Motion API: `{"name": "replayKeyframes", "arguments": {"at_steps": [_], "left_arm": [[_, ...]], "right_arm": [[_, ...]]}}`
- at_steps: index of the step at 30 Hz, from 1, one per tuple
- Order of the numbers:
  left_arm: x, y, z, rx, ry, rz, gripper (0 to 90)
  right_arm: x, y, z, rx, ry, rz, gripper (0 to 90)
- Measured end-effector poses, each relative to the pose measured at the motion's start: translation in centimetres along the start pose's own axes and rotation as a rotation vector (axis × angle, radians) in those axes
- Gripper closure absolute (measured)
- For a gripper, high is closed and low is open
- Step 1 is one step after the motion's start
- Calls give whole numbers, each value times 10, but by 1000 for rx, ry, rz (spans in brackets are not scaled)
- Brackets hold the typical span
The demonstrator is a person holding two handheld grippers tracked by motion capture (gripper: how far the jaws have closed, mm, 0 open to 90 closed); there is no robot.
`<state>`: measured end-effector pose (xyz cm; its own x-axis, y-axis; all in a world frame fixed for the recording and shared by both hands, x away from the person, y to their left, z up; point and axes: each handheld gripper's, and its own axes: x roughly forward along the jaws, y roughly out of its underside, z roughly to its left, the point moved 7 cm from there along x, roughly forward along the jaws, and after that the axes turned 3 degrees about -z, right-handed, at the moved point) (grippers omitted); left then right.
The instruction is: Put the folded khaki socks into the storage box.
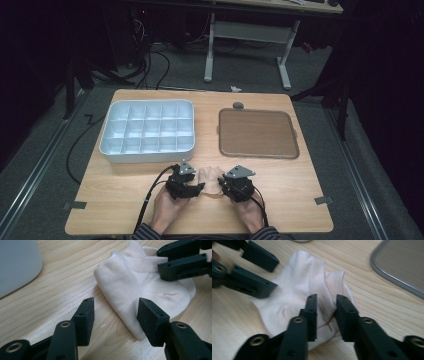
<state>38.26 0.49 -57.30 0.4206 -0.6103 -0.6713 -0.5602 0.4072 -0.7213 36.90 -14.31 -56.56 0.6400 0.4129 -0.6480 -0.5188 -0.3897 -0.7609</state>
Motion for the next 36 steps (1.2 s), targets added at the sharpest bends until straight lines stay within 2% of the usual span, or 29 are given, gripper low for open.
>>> {"name": "replayKeyframes", "arguments": {"at_steps": [1, 3, 8, 9, 16, 17, 25, 26, 36], "left_arm": [[-1, -1, 3, -25, 11, -9, 478], [-2, -2, 4, -39, 17, -18, 479], [-5, -14, 12, -94, 23, -57, 478], [-5, -18, 14, -108, 30, -72, 483], [5, -26, 19, -135, 44, -54, 506], [7, -26, 20, -153, 54, -59, 515], [15, -24, 22, -159, 57, -48, 580], [17, -22, 23, -158, 57, -31, 589], [20, -21, 18, -166, 93, -20, 757]], "right_arm": [[-5, -5, 1, 6, -3, -30, 690], [-8, -8, 1, 8, -4, -50, 695], [-17, -17, 6, 9, -34, -81, 818], [-15, -17, 10, -3, -45, -73, 845], [-4, -16, 19, 2, -68, -46, 876], [-2, -15, 20, 0, -69, -39, 878], [7, 0, 21, -3, -69, 18, 888], [8, 1, 20, -9, -69, 11, 891], [8, 2, 20, -8, -77, 14, 896]]}}
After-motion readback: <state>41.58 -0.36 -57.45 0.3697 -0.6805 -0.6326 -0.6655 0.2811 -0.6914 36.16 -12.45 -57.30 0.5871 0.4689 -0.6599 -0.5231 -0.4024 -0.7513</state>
